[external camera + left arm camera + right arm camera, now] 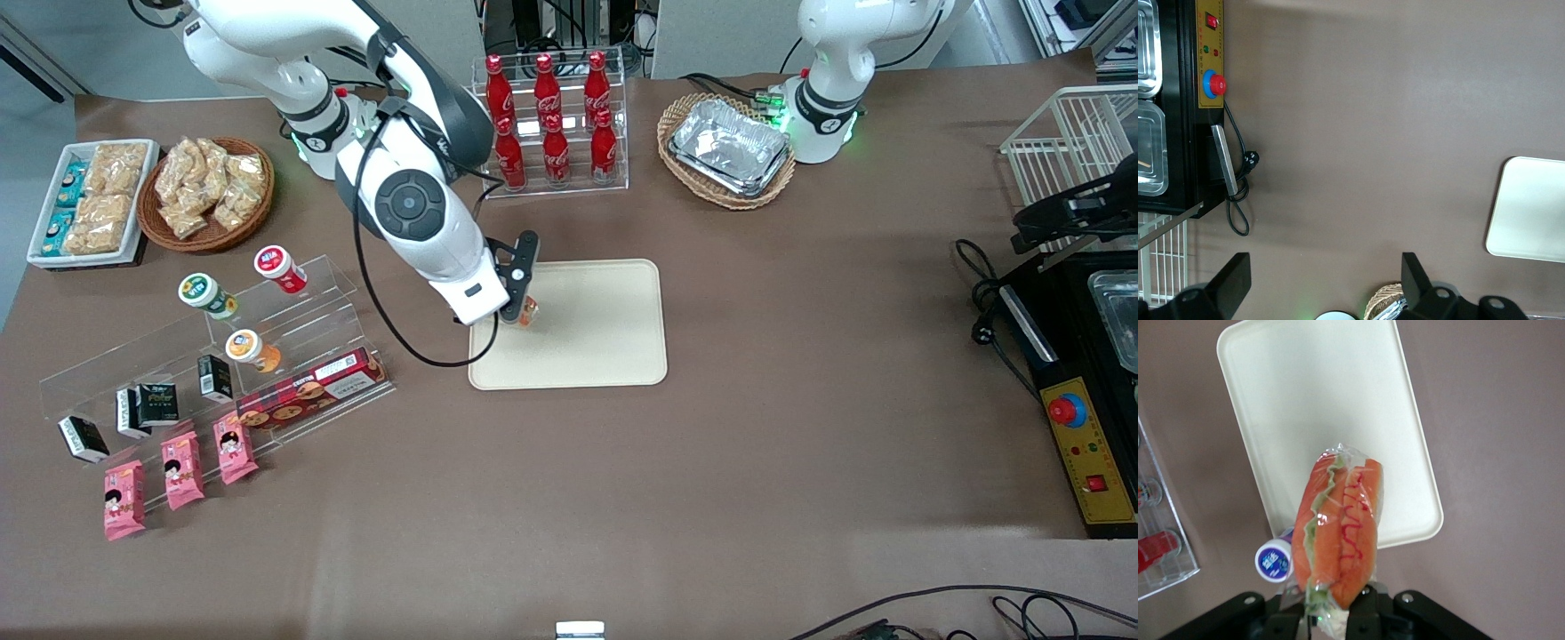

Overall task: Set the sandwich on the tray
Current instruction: 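Carry the held sandwich over the cream tray with the right gripper, then lower the sandwich onto the tray and open the right gripper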

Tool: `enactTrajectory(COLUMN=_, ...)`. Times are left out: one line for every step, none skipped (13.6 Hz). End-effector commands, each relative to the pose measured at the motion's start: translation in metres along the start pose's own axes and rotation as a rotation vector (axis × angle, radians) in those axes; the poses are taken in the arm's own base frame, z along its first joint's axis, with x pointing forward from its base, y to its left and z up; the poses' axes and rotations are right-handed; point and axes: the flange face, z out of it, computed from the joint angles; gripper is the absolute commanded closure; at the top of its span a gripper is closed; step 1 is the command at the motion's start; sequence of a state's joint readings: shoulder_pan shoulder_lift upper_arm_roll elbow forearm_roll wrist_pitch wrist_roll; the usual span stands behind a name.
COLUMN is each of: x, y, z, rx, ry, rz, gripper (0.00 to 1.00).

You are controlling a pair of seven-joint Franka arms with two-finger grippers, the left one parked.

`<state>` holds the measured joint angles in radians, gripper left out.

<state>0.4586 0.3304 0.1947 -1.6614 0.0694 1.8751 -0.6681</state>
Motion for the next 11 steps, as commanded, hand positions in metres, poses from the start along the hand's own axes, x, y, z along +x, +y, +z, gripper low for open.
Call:
enactTrajectory(x=0.024, y=0.008, z=0.013, rx=-0.030, ry=0.030, rz=-0.020, gripper=0.80)
enactTrajectory(x=0.029, y=0.010, z=0.021, rx=-0.035, ry=0.041, rz=-0.023, gripper=0.80)
enactTrajectory(x=0.038, y=0.006, z=0.029, rx=-0.043, ry=0.051, rz=-0.035, gripper=0.80)
enactTrajectory(x=0.042, y=0.007, z=0.037, rx=-0.050, ry=0.051, rz=-0.041, gripper=0.80)
enactTrajectory(x=0.048, y=0.003, z=0.043, rx=-0.054, ry=0.052, rz=-0.056, gripper=0.80)
enactTrajectory(x=0.053, y=0.002, z=0.050, rx=-0.055, ry=0.052, rz=-0.061, gripper=0.80)
enactTrajectory(x=0.058, y=0.001, z=0.059, rx=-0.058, ry=0.054, rz=-0.067, gripper=0.80)
enactTrajectory(x=0.063, y=0.001, z=0.066, rx=-0.074, ry=0.060, rz=-0.076, gripper=0.80)
enactTrajectory(x=0.067, y=0.001, z=0.073, rx=-0.084, ry=0.061, rz=-0.084, gripper=0.80)
enactTrajectory(x=0.070, y=0.000, z=0.080, rx=-0.087, ry=0.066, rz=-0.088, gripper=0.80)
enactTrajectory(x=0.073, y=0.003, z=0.087, rx=-0.097, ry=0.070, rz=-0.093, gripper=0.80)
